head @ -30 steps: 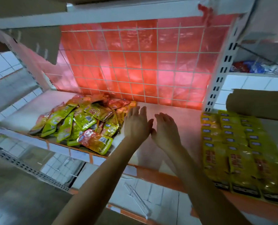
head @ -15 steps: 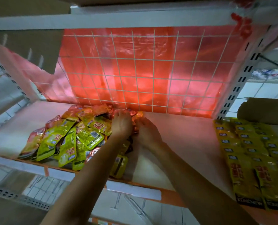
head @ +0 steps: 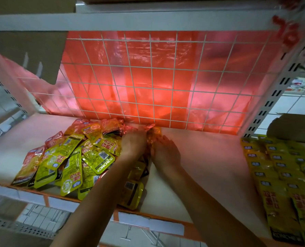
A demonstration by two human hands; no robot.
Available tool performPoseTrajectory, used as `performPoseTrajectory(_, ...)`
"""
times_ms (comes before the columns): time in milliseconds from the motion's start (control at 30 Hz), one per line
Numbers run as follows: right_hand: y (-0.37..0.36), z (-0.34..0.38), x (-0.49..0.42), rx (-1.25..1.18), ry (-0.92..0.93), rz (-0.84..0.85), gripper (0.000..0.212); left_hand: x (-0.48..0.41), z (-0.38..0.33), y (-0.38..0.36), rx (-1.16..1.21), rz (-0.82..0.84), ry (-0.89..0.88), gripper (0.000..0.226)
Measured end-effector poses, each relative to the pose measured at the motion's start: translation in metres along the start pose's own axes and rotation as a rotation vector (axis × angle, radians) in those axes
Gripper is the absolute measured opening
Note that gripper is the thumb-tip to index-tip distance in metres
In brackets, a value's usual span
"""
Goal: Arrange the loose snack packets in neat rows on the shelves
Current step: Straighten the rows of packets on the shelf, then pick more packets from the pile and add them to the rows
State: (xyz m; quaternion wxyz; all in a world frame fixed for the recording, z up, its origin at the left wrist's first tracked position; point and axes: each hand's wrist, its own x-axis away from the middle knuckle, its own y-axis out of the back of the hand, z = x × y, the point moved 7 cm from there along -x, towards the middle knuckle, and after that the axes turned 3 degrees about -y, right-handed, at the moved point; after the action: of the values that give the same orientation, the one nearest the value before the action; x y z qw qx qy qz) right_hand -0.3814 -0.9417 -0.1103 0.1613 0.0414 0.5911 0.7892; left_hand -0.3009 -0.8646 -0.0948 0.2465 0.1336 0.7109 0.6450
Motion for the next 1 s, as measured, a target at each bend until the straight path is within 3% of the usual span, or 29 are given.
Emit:
performPoseTrajectory(133, 0.001, -0.008, 0.006, 0.008, 0.017, -0.008, 0.040, -0.002, -0.003, 0.016, 0.169, -0.094, 0.054, 0.018)
performPoseTrajectory(300, 0.008, -0.028, 0.017, 0.024, -0.029, -0.027, 0.042, 0.002, -0.020, 0.043, 0.289, -0.270, -0.045, 0.020)
performPoseTrajectory(400, 0.010, -0.042, 0.022, 0.048, -0.070, 0.013, 0.043, 0.004, -0.029, 0.050, 0.400, -0.287, -0.040, 0.031)
performPoseTrajectory(500, 0.019, -0.054, 0.026, 0.005, -0.150, 0.033, 0.040, 0.002, -0.036, 0.043, 0.574, -0.255, 0.017, 0.019)
performPoseTrajectory(567, 0.033, -0.059, 0.028, -0.165, -0.215, -0.071, 0.033, 0.002, -0.038, 0.032, 0.679, -0.187, 0.089, 0.020)
performPoseTrajectory(633, 0.046, -0.068, 0.032, -0.489, -0.334, -0.192, 0.031, 0.006, -0.044, 0.021, 0.778, -0.111, 0.119, 0.023)
performPoseTrajectory(700, 0.044, -0.079, 0.036, -0.744, -0.465, -0.188, 0.039, 0.010, -0.057, 0.012, 0.866, -0.019, 0.118, 0.024)
performPoseTrajectory(800, 0.042, -0.091, 0.042, -0.891, -0.566, -0.224, 0.045, 0.018, -0.077, 0.007, 0.999, 0.098, 0.087, 0.027)
performPoseTrajectory(900, 0.047, -0.106, 0.051, -0.914, -0.647, -0.303, 0.042, 0.024, -0.087, 0.013, 0.883, 0.065, 0.025, 0.031)
performPoseTrajectory(1000, 0.051, -0.118, 0.058, -0.880, -0.666, -0.317, 0.040, 0.026, -0.094, 0.014, 0.484, 0.005, -0.096, 0.028)
